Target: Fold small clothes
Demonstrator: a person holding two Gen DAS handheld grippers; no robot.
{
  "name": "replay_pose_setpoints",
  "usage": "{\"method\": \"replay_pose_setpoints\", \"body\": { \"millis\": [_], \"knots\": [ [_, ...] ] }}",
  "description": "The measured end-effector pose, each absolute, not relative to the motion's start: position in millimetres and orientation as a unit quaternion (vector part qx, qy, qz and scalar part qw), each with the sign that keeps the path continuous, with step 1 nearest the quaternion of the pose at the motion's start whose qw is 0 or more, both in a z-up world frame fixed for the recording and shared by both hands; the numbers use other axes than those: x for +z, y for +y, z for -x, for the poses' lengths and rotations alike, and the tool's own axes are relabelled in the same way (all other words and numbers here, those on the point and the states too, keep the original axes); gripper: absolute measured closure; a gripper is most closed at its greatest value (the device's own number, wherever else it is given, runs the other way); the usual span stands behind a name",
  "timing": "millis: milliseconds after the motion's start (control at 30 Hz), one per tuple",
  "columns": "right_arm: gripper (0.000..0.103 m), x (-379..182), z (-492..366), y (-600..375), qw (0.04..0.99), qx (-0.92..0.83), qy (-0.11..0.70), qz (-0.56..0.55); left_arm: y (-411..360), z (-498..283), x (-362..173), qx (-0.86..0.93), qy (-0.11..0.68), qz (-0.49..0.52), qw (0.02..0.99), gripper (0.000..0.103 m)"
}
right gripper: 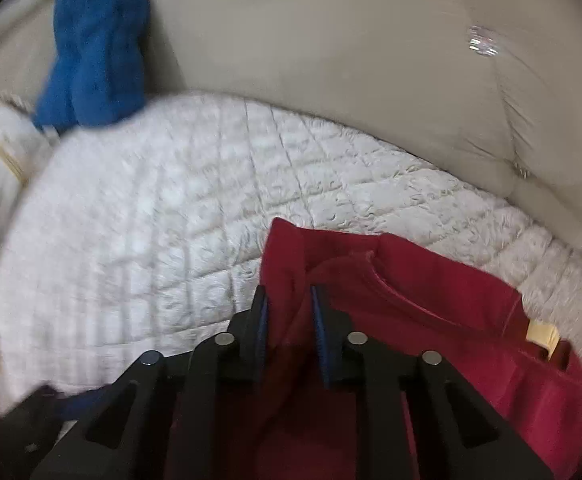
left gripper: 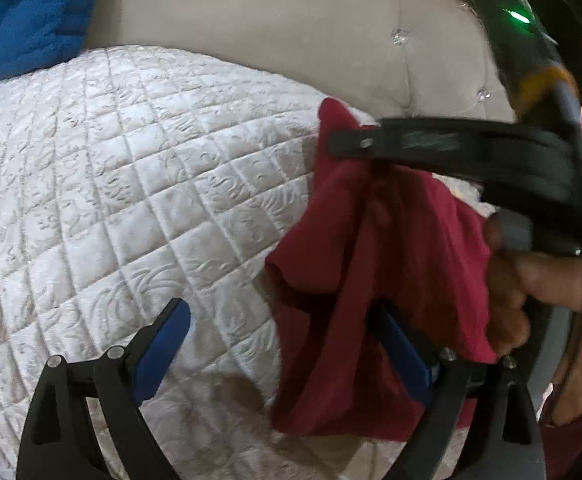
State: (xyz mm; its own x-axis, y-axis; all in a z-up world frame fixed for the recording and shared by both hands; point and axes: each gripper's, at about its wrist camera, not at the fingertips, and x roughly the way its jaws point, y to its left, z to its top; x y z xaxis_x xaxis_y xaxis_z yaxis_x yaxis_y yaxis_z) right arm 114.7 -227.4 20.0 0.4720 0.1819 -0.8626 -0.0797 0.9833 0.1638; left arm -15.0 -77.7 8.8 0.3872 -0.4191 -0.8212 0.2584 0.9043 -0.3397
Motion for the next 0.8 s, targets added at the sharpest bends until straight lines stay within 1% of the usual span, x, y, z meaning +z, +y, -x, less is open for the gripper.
{"method": "replay_pose_setpoints", "body": {
  "millis": [167, 200, 233, 267, 300, 333, 367, 433, 500, 533, 567, 600, 667, 800],
  "knots": [
    [0.103, 41, -93, -264, 0.859, 0.115, 0.478, -0.146, -96, 20, 13, -0.243, 0.493, 0.078, 0.832, 0.008],
    [0.103, 44, -90, -267, 0.858, 0.12, 0.475, -0.155, -99, 21, 15, -0.255, 0.486, 0.08, 0.832, 0.015],
    [0.103, 47, -87, -271, 0.858, 0.125, 0.472, -0.161, -103, 24, 19, -0.27, 0.477, 0.078, 0.833, 0.029],
    [0.103, 50, -86, -272, 0.859, 0.126, 0.47, -0.162, -107, 26, 22, -0.279, 0.472, 0.07, 0.834, 0.038],
    [0.103, 53, -83, -274, 0.859, 0.125, 0.469, -0.162, -113, 30, 26, -0.289, 0.464, 0.055, 0.835, 0.054],
    [0.103, 55, -81, -275, 0.859, 0.126, 0.47, -0.161, -115, 32, 29, -0.294, 0.455, 0.039, 0.839, 0.06],
    [0.103, 56, -79, -275, 0.859, 0.125, 0.471, -0.16, -119, 36, 32, -0.298, 0.443, 0.024, 0.846, 0.062],
    [0.102, 61, -77, -275, 0.861, 0.12, 0.47, -0.153, -124, 41, 38, -0.306, 0.427, 0.006, 0.851, 0.07],
    [0.088, 67, -73, -278, 0.862, 0.114, 0.467, -0.16, -125, 44, 42, -0.31, 0.421, 0.006, 0.852, 0.074],
    [0.075, 70, -72, -280, 0.862, 0.109, 0.466, -0.168, -128, 45, 43, -0.309, 0.42, 0.007, 0.854, 0.077],
    [0.064, 74, -70, -282, 0.861, 0.101, 0.465, -0.178, -127, 43, 43, -0.306, 0.421, 0.009, 0.854, 0.078],
    [0.061, 75, -71, -283, 0.861, 0.098, 0.464, -0.181, -126, 41, 43, -0.302, 0.424, 0.013, 0.854, 0.079],
    [0.059, 76, -73, -285, 0.861, 0.099, 0.465, -0.181, -121, 37, 42, -0.301, 0.432, 0.027, 0.85, 0.079],
    [0.057, 68, -87, -271, 0.849, 0.097, 0.495, -0.16, -117, 50, 46, -0.3, 0.429, 0.023, 0.852, 0.079]
  ]
}}
